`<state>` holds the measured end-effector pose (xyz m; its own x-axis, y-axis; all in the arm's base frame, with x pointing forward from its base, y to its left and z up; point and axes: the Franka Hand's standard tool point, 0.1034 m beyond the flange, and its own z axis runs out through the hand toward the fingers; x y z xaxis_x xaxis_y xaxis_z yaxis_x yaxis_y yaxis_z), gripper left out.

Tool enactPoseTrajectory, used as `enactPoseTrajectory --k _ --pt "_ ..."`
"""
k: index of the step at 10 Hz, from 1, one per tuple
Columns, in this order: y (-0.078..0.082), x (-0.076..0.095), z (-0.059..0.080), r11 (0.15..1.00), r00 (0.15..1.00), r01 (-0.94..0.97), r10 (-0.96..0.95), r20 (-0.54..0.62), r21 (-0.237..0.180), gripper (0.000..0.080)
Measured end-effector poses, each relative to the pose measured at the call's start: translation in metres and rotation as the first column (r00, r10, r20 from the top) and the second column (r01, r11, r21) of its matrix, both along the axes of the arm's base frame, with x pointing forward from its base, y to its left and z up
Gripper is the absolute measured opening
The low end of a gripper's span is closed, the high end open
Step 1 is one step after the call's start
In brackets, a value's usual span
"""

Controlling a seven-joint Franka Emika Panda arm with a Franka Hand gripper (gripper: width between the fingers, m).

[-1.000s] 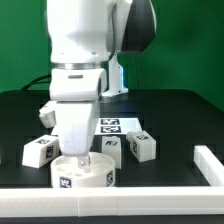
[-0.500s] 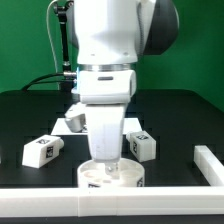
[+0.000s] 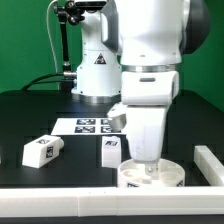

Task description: Assemble stool

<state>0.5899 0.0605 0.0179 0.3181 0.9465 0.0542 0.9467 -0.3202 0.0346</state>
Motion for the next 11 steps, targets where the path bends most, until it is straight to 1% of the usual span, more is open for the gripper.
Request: enactPoseTrajectory --k 2,3,7,8,9,10,11 --pt "0.033 0.004 0.0 0.995 0.995 0.099 -0.099 -0.006 0.008 0.0321" --pt "0.04 0.005 0.0 0.993 0.993 0.115 -0.115 -0.01 0.007 0.0321" --pt "0.039 0.005 0.0 0.992 0.992 0.124 -0.124 -0.014 0.006 0.0321" --pt "0.039 0.005 0.0 0.992 0.992 0.125 -0.125 -0.014 0.006 0.0478" --pt "0.039 0.005 0.0 0.992 0.992 0.125 -0.125 -0.014 0.006 0.059" --pt "0.038 0.005 0.001 0.992 0.992 0.126 -0.126 -0.015 0.005 0.059" --pt "0.035 0.005 0.01 0.991 0.991 0.131 -0.131 -0.02 0.0 0.0637"
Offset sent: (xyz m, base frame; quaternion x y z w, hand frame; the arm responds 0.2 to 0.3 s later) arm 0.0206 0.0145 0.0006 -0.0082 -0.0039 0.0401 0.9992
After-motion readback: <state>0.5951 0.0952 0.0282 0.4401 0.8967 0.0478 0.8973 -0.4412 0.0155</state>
